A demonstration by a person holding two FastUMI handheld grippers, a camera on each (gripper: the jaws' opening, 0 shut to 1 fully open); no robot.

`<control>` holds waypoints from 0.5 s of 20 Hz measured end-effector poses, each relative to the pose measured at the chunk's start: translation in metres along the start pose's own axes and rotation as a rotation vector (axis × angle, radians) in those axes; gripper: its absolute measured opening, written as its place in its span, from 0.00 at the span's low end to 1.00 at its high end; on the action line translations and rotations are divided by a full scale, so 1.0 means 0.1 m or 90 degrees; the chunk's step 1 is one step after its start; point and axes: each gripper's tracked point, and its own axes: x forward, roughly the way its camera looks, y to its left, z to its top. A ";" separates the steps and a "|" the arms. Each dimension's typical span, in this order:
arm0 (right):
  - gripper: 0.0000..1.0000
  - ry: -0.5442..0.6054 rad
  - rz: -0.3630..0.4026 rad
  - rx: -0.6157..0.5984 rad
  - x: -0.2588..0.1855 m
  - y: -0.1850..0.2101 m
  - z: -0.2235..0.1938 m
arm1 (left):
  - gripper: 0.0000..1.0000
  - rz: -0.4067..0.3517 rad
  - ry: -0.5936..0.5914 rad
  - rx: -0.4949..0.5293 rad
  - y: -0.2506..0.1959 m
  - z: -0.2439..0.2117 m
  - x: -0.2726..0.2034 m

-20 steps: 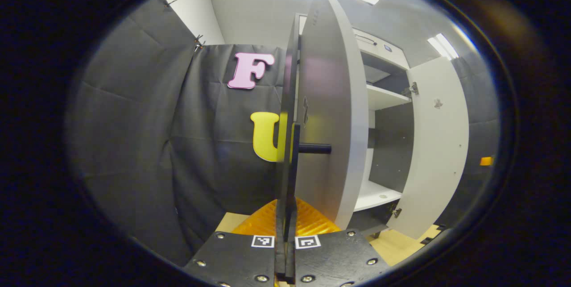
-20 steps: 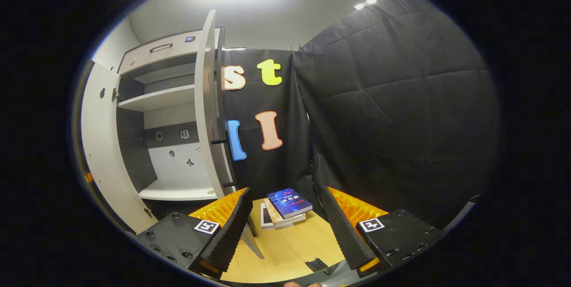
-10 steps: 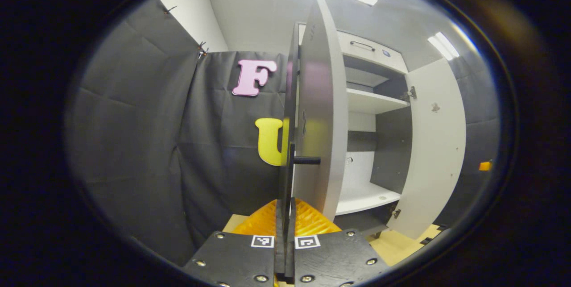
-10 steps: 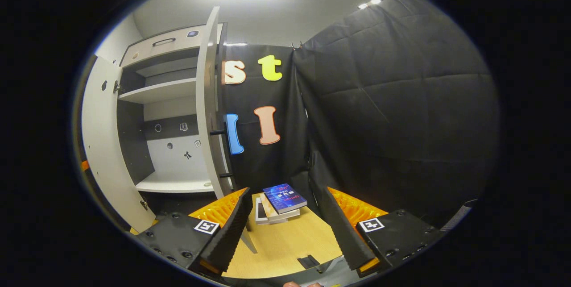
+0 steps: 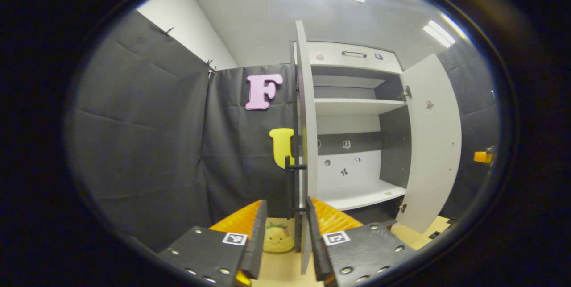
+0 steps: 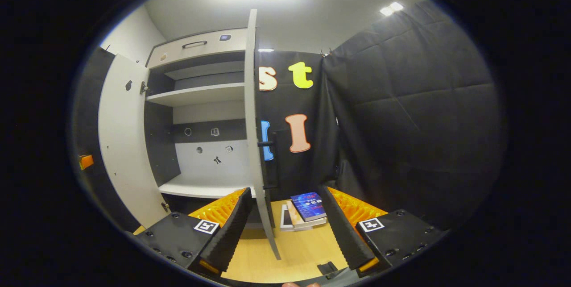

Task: Open the right door of the double-door shoe cabinet with the right hand, and open the left door with the left hand.

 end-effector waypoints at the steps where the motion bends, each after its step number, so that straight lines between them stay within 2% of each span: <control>1: 0.98 -0.005 0.012 -0.002 0.04 0.10 0.01 | 0.70 0.025 -0.003 0.008 0.07 -0.01 -0.03; 2: 0.98 -0.009 0.020 -0.005 0.09 0.17 0.01 | 0.85 0.043 -0.004 0.014 0.12 -0.04 -0.06; 3: 0.98 -0.010 0.026 -0.005 0.12 0.23 -0.01 | 0.95 0.050 -0.004 0.012 0.12 -0.04 -0.10; 7: 0.98 -0.019 0.053 0.017 0.13 0.47 -0.08 | 0.96 0.024 -0.014 -0.033 -0.06 -0.01 -0.20; 10: 0.98 -0.023 0.059 0.019 0.12 0.50 -0.11 | 0.96 0.005 -0.015 -0.039 -0.20 -0.04 -0.20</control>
